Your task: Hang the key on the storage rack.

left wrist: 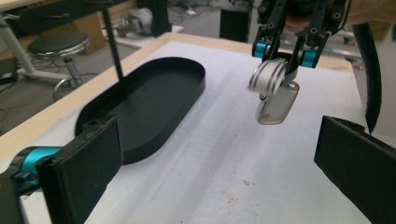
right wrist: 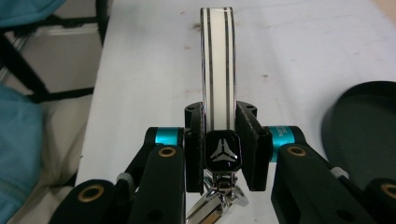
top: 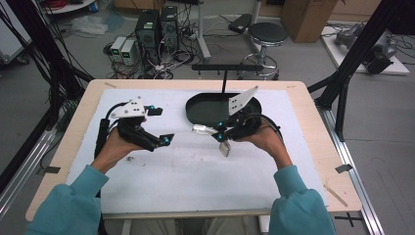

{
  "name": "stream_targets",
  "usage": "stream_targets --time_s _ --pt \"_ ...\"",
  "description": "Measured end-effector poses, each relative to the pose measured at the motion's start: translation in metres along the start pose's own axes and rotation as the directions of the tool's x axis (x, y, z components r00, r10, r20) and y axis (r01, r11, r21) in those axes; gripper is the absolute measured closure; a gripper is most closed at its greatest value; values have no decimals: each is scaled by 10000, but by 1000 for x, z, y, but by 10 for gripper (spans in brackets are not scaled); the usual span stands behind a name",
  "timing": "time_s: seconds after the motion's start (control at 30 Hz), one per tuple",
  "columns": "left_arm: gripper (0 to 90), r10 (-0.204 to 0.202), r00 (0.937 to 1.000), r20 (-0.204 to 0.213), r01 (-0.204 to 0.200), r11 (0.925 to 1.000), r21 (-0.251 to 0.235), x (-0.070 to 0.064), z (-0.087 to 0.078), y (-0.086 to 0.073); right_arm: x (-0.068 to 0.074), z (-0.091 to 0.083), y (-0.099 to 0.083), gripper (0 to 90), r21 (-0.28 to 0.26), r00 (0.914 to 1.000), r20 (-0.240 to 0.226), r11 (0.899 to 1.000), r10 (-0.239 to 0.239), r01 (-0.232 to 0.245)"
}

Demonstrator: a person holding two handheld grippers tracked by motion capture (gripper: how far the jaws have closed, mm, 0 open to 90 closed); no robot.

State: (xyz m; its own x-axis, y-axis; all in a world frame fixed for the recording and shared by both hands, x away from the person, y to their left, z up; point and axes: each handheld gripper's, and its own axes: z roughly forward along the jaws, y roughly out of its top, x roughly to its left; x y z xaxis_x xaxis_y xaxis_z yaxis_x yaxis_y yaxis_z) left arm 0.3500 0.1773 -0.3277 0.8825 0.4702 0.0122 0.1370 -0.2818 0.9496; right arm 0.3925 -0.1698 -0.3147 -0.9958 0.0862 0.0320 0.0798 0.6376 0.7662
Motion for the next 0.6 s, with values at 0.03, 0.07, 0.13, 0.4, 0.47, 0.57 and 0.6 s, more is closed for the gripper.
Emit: stream_targets --time_s 0.03,0.07,0.13,0.4,0.47,0.57,0.6 --pt "17 28 9999 -132 -29 10000 -61 1 -4 -2 -2 -3 -1 746 -179 9998 186 9998 21 -18" --pt "17 9 9997 -236 -12 9999 -144 2 -8 -4 -3 -7 -2 746 -346 9994 294 9993 178 -167" --pt "17 -8 9990 -447 -4 9996 -275 4 -16 -10 -5 -14 -4 746 -766 9975 559 9963 429 -385" --pt "17 -478 9908 -1263 391 9968 -703 10 -39 -44 -13 -34 -11 746 -1926 9811 1463 9764 1265 -972" --pt "17 -708 9877 -1394 606 9952 -764 11 -44 -52 -15 -37 -13 746 -2155 9758 1619 9702 1473 -1107" --pt "17 -836 9828 -1649 679 9928 -989 12 -51 -64 -19 -43 -17 746 -2509 9674 1838 9599 1742 -1251" --pt "17 -919 9808 -1719 729 9909 -1134 12 -53 -69 -21 -45 -18 746 -2590 9634 1931 9568 1857 -1325"
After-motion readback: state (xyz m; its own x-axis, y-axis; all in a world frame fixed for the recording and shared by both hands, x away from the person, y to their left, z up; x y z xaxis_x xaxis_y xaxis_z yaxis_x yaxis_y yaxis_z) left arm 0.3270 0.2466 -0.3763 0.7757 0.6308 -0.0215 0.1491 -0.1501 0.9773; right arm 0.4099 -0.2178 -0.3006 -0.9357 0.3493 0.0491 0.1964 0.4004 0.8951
